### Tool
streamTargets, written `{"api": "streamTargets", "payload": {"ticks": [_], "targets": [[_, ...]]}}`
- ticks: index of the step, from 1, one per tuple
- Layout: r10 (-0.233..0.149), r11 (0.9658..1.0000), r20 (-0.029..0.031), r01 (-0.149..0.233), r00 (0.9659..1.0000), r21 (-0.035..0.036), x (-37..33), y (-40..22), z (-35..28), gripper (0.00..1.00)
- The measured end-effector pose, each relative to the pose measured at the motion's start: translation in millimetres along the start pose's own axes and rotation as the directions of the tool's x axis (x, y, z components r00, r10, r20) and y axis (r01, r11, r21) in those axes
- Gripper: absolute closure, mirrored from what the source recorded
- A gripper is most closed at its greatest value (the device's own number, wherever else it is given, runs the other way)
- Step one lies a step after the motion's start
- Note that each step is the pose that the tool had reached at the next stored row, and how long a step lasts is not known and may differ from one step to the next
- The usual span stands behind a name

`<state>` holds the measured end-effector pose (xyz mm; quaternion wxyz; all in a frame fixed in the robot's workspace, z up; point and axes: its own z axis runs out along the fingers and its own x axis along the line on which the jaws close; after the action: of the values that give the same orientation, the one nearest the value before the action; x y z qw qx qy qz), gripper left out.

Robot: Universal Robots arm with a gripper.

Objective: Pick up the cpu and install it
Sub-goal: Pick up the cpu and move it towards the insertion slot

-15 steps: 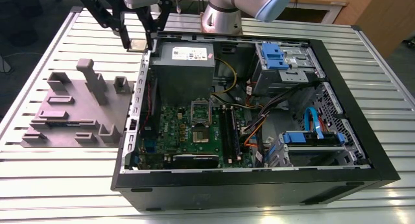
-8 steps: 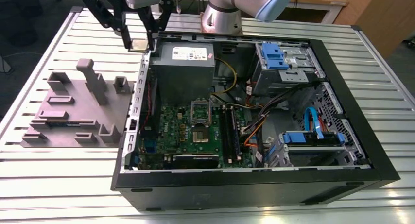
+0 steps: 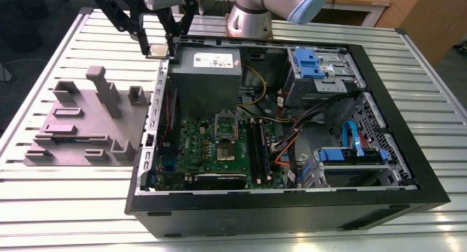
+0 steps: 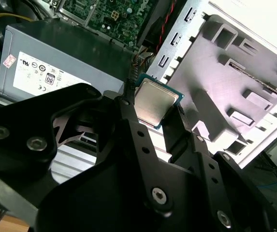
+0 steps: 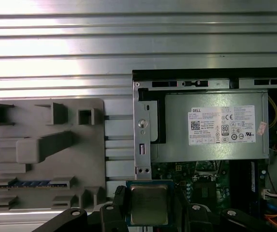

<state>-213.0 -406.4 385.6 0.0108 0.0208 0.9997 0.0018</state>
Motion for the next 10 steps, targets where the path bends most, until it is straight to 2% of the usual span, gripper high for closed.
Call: {"api": "streamTargets", "payload": {"ticks": [10], "targets": [[0.0, 1.0, 0.0, 0.0, 1.0, -0.0001, -3.2, 0.1, 0.1, 0.53]]}}
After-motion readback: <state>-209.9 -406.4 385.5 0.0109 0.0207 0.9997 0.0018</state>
